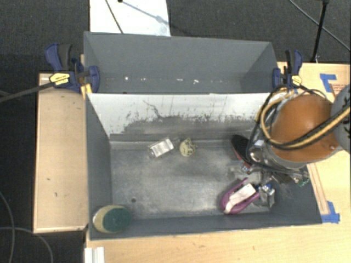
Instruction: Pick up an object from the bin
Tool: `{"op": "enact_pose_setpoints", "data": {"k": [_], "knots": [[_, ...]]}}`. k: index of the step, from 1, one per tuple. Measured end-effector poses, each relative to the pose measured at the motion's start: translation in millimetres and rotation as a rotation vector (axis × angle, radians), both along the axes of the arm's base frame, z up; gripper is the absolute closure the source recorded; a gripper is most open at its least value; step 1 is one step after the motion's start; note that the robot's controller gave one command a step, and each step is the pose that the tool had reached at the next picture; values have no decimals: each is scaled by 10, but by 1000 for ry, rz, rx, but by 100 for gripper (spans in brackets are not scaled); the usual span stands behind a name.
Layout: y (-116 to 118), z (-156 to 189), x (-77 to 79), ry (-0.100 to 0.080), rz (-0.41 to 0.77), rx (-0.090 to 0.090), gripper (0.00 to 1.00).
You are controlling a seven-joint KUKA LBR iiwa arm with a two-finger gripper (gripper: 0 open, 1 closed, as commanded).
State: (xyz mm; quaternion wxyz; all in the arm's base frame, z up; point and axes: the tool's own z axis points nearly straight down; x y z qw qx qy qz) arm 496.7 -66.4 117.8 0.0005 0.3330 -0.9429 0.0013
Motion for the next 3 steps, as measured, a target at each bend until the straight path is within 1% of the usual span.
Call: {"op": "enact_pose_setpoints", "data": {"k": [1,2,3], "knots": [[96,-483,-111,-4,78,4,0],[94,-472,-107,-5,79,4,100],[193,644,-78,-9,141,2,100]]}}
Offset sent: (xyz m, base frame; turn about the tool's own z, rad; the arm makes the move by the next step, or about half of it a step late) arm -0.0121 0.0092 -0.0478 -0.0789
